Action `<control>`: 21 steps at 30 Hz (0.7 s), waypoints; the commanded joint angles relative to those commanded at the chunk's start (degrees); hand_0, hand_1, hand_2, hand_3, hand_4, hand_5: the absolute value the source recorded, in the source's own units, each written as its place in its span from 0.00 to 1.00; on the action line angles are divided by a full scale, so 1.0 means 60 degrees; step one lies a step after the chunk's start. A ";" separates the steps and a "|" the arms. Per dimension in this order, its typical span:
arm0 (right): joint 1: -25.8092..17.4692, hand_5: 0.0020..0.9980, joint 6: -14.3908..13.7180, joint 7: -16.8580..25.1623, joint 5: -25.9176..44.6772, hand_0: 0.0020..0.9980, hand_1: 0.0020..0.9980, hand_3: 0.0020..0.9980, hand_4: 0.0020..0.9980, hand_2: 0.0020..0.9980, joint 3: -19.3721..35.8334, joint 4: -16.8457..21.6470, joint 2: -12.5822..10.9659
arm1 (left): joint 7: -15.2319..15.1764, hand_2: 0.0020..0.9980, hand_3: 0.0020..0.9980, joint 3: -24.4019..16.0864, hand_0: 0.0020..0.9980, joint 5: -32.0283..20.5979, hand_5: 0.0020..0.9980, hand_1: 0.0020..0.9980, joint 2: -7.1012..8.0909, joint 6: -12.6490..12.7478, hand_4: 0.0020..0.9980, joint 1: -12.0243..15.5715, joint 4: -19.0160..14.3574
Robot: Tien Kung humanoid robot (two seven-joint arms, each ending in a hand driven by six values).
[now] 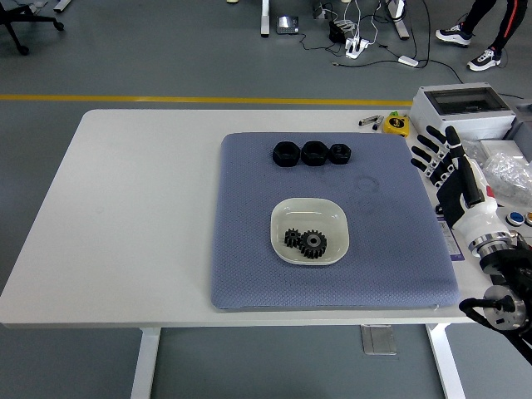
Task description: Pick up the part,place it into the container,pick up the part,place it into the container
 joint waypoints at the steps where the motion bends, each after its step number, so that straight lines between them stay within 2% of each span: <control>1: -0.0047 0.85 0.0035 -0.0020 -0.0069 0.93 0.87 0.90 1.00 0.89 0.0021 -0.0010 -0.0001 | -0.0003 0.73 0.64 0.0006 0.69 -0.0006 0.65 0.71 -0.0003 0.0003 0.66 0.0003 0.0000; 21: -0.0345 0.89 -0.0014 -0.0003 -0.0173 0.95 0.88 0.91 1.00 0.89 0.0114 -0.0039 0.0094 | -0.0002 0.73 0.64 0.0013 0.69 0.0019 0.66 0.70 -0.0003 -0.0016 0.66 0.0011 -0.0004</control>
